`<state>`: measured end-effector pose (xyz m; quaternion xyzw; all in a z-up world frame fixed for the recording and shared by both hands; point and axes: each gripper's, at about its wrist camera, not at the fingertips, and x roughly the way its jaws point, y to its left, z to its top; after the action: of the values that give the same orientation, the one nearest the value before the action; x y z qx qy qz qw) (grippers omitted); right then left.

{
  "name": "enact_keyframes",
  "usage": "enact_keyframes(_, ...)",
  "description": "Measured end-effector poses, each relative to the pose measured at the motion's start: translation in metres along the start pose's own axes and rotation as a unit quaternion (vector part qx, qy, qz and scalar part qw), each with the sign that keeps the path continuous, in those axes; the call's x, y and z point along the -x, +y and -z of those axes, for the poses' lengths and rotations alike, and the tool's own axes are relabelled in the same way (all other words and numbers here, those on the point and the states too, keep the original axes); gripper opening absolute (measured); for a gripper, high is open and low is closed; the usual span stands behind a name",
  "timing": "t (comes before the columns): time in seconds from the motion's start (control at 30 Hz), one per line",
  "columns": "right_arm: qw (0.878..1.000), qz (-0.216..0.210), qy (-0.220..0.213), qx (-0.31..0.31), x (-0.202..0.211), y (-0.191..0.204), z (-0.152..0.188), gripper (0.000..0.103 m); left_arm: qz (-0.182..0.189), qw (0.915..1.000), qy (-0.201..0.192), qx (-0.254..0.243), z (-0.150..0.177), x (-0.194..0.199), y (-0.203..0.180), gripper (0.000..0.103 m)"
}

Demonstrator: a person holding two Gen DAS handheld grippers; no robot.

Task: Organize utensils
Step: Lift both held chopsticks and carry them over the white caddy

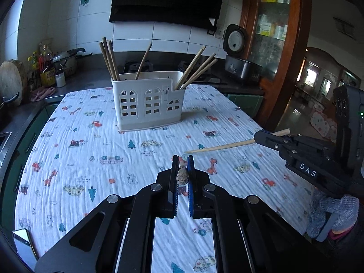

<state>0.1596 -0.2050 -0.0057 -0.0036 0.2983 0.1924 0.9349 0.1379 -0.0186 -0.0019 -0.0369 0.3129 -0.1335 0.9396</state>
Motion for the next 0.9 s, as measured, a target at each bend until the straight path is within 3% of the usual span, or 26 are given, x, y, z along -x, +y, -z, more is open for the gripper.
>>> enact_keyframes(0.2, 0.999, -0.015, 0.001, 0.035, -0.008, 0.007, -0.035, 0.007, 0.01, 0.9999, 0.005, 0.004, -0.024, -0.006, 0.017, 0.006)
enact_keyframes(0.53, 0.997, -0.033, 0.009, 0.075, -0.022, 0.01, -0.129, 0.007, 0.003, 0.9998, 0.019, -0.001, -0.081, -0.025, 0.043, 0.006)
enact_keyframes(0.7, 0.995, -0.047, 0.014, 0.084, -0.023, 0.013, -0.173, 0.007, -0.001, 0.9998, -0.007, -0.016, -0.117, -0.015, 0.047, 0.006)
enact_keyframes(0.9, 0.994, -0.032, -0.001, 0.101, -0.019, 0.018, -0.211, 0.007, -0.014, 0.9979, -0.061, -0.019, -0.176, 0.001, 0.052, 0.006)
